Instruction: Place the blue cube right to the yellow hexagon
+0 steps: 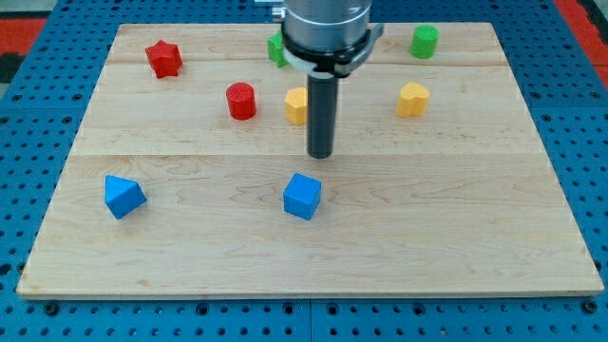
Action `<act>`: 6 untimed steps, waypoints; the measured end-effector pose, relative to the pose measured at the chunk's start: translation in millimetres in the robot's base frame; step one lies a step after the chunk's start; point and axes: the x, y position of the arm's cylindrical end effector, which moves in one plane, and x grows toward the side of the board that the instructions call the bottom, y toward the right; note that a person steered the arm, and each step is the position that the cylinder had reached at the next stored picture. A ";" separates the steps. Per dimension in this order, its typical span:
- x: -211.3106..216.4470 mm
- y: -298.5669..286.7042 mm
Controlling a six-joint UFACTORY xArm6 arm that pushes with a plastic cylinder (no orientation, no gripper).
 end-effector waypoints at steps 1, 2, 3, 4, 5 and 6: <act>39.9 -56.9; 95.2 -40.6; 68.7 34.1; -8.0 34.9; -52.8 30.3; -63.1 20.3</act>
